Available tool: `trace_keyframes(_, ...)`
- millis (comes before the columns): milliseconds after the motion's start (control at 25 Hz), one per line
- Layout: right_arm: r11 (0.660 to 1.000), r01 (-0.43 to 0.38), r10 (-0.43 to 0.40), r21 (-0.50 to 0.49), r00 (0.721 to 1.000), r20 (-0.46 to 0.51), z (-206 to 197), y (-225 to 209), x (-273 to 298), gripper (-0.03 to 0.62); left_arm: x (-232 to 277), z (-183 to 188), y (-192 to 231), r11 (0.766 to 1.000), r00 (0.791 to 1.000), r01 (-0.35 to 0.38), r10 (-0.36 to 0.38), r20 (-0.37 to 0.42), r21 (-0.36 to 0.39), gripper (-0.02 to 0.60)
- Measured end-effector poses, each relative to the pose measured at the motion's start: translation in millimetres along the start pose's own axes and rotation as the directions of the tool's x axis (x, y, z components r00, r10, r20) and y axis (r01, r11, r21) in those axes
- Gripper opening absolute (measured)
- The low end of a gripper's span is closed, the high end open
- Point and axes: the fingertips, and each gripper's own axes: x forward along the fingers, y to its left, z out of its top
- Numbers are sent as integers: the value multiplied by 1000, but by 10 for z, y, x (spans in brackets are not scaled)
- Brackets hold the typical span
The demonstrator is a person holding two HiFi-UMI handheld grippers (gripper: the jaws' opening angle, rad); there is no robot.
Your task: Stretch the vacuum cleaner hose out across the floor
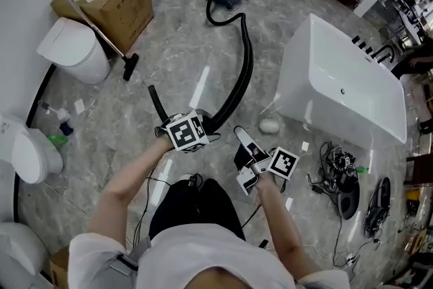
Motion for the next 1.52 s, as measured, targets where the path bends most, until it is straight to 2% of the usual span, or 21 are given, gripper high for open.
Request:
trace_keyframes(160,999,30,-29,-13,999,39,57,-58,5,279,25,-199,-106,993,992,-14,29,-123,121,158)
trace_keyframes(280,997,80,-81,21,995,60,53,-177,10,293,13,-277,-163,972,977,-26,73,-198,233,158)
trace_keyframes(400,990,118,-123,71,990,66,-15,-310,74,301,-18,-319,-181,938,957,-49,143,-253,344,158)
trace_keyframes(560,976,104,-123,190,988,90,-151,-415,197,301,-16,-366,-200,872,925,-70,239,-295,485,158)
trace_keyframes(640,971,127,-148,203,985,90,-188,-482,239,301,-6,-358,-220,850,918,-73,261,-297,522,158)
trace_keyframes(720,965,145,-163,219,984,68,-240,-569,286,301,28,-322,-279,838,919,-68,264,-293,542,158)
trace_keyframes(800,952,159,-177,262,983,49,-309,-647,316,298,86,-315,-365,840,922,-53,250,-297,541,158)
trace_keyframes(880,929,148,-183,340,980,73,-352,-696,316,171,123,-357,-422,849,918,-39,238,-316,527,161)
trace_keyframes(1040,866,123,-204,485,972,117,-378,-801,237,150,154,-375,-474,858,911,-35,238,-338,512,163)
trace_keyframes(1120,853,111,-200,509,972,124,-367,-830,181,147,169,-330,-531,879,925,-40,213,-316,474,169)
trace_keyframes(1200,847,85,-188,526,971,146,-311,-827,125,147,138,-343,-569,912,939,-39,173,-297,408,176)
trace_keyframes(1280,841,47,-169,538,969,179,-205,-807,84,147,57,-452,-551,937,946,-37,144,-289,347,238)
trace_keyframes(1320,842,35,-161,539,969,190,-156,-803,66,146,0,-481,-523,945,955,-55,144,-259,322,277)
trace_keyframes(1400,838,19,-153,546,968,200,-95,-816,28,146,-164,-399,-435,954,975,-138,179,-134,265,288)
trace_keyframes(1440,831,5,-145,556,967,208,-78,-810,20,146,-259,-320,-383,956,976,-184,205,-70,228,290)
trace_keyframes(1520,819,-17,-131,573,968,216,-73,-780,42,146,-413,-240,-294,953,967,-249,254,-6,170,354)
